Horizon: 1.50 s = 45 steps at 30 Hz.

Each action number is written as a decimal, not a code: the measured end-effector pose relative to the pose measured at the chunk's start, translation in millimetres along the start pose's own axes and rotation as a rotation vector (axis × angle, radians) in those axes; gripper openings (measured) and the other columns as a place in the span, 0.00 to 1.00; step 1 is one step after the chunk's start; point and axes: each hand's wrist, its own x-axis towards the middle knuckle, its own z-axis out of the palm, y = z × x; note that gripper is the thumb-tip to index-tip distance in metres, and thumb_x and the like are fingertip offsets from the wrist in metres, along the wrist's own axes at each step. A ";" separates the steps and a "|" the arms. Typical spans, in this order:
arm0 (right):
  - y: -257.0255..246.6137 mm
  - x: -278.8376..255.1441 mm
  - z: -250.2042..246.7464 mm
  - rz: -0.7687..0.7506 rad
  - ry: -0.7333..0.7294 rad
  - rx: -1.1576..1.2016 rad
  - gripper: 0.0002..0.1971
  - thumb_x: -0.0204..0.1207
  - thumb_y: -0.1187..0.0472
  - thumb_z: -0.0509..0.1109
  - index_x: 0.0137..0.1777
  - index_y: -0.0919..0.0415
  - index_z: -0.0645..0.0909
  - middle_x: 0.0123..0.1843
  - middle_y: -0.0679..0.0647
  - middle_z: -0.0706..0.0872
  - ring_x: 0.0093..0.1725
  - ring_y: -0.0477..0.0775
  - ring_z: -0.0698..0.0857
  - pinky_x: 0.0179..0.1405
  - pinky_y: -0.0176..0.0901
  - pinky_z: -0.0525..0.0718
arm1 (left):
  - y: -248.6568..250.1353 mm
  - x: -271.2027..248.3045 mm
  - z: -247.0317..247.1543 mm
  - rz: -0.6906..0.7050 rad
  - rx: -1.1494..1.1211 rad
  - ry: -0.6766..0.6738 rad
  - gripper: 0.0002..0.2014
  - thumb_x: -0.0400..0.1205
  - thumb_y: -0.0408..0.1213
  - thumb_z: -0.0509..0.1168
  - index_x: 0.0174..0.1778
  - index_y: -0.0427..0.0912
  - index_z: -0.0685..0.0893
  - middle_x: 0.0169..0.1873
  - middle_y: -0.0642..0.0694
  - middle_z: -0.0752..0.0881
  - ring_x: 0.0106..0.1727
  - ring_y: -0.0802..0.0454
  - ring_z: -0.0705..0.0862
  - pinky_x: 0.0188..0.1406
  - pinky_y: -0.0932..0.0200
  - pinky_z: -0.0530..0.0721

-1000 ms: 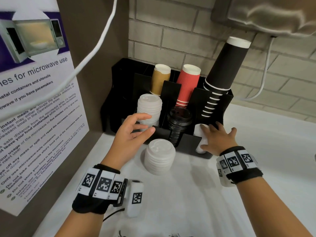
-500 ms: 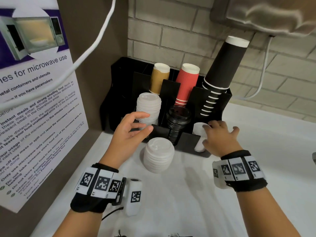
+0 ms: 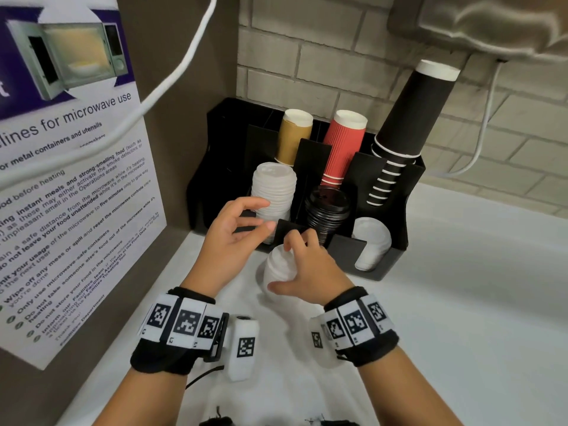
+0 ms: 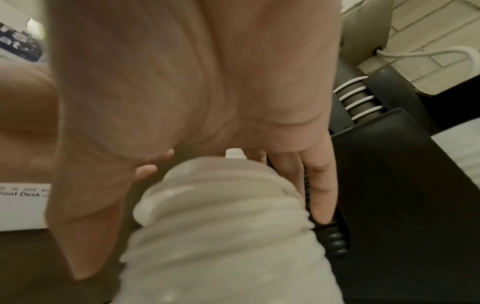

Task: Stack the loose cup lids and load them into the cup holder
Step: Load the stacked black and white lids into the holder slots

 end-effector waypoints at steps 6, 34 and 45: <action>2.2 1.7 1.5 -0.002 0.039 0.087 0.32 0.60 0.50 0.80 0.58 0.52 0.65 0.58 0.52 0.65 0.54 0.63 0.75 0.57 0.59 0.81 | -1.7 -0.4 0.7 -0.010 0.008 -0.002 0.14 0.80 0.35 0.70 0.58 0.57 0.82 0.63 0.48 0.81 0.55 0.62 0.85 0.50 0.72 0.80; 20.5 -33.0 -49.8 -0.162 0.061 0.914 0.34 0.63 0.51 0.81 0.69 0.35 0.73 0.60 0.52 0.86 0.60 0.53 0.86 0.62 0.53 0.84 | 3.7 -9.9 24.9 -0.076 -0.103 -0.325 0.49 0.61 0.41 0.85 0.78 0.63 0.69 0.71 0.61 0.76 0.66 0.51 0.84 0.68 0.44 0.82; 70.4 -22.2 -96.5 -0.018 0.593 0.573 0.32 0.64 0.58 0.81 0.66 0.39 0.72 0.60 0.43 0.82 0.58 0.45 0.83 0.53 0.34 0.81 | 1.3 -3.8 9.4 -0.072 -0.060 -0.126 0.28 0.71 0.49 0.76 0.66 0.66 0.75 0.65 0.58 0.80 0.63 0.57 0.84 0.68 0.52 0.81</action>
